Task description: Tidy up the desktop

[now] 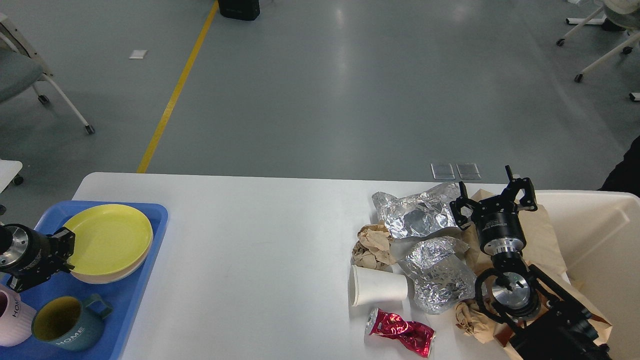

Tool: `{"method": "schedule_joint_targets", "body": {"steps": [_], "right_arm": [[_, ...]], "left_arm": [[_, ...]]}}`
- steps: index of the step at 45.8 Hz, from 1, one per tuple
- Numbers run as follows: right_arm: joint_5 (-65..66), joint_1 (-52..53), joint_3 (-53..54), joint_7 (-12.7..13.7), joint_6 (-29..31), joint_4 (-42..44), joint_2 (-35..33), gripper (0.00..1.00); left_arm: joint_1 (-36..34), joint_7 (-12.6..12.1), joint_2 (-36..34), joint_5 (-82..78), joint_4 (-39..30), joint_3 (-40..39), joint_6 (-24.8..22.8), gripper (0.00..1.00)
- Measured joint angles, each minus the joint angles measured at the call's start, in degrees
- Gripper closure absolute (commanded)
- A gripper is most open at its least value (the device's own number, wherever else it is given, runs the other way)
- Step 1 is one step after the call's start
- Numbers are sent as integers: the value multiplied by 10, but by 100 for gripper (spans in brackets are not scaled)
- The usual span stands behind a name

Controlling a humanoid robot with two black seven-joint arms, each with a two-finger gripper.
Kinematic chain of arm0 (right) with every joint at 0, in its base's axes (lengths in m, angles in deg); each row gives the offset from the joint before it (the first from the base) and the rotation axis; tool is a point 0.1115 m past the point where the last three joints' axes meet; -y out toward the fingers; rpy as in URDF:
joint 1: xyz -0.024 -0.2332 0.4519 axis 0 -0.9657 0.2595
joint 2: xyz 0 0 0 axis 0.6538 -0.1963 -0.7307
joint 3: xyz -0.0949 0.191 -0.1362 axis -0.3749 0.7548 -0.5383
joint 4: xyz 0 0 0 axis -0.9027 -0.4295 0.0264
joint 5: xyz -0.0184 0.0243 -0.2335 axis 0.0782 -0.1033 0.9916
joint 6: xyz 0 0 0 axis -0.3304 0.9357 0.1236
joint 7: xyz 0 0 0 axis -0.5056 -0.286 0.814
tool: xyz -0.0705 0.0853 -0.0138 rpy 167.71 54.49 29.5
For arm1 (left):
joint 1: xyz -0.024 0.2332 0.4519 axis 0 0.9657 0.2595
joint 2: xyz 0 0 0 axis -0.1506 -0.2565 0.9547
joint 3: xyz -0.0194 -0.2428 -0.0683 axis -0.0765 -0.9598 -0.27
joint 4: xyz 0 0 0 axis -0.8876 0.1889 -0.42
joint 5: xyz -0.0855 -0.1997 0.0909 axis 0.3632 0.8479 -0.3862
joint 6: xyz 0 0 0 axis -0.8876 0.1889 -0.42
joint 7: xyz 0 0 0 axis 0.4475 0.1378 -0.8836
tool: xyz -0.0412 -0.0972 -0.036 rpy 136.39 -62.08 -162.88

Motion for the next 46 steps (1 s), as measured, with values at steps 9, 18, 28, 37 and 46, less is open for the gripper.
{"method": "schedule_joint_targets", "body": {"steps": [9, 18, 28, 37, 46], "right_arm": [[0, 0, 0, 0, 0, 0, 0, 0], [0, 0, 0, 0, 0, 0, 0, 0], [0, 0, 0, 0, 0, 0, 0, 0], [0, 0, 0, 0, 0, 0, 0, 0], [0, 0, 0, 0, 0, 0, 0, 0]], "left_arm": [[0, 0, 0, 0, 2, 0, 17, 13], [1, 1, 1, -6, 7, 0, 69, 3], [1, 1, 2, -7, 6, 0, 74, 3], [-5, -2, 3, -8, 4, -3, 65, 3], [-40, -1, 2, -9, 2, -15, -5, 3]]}}
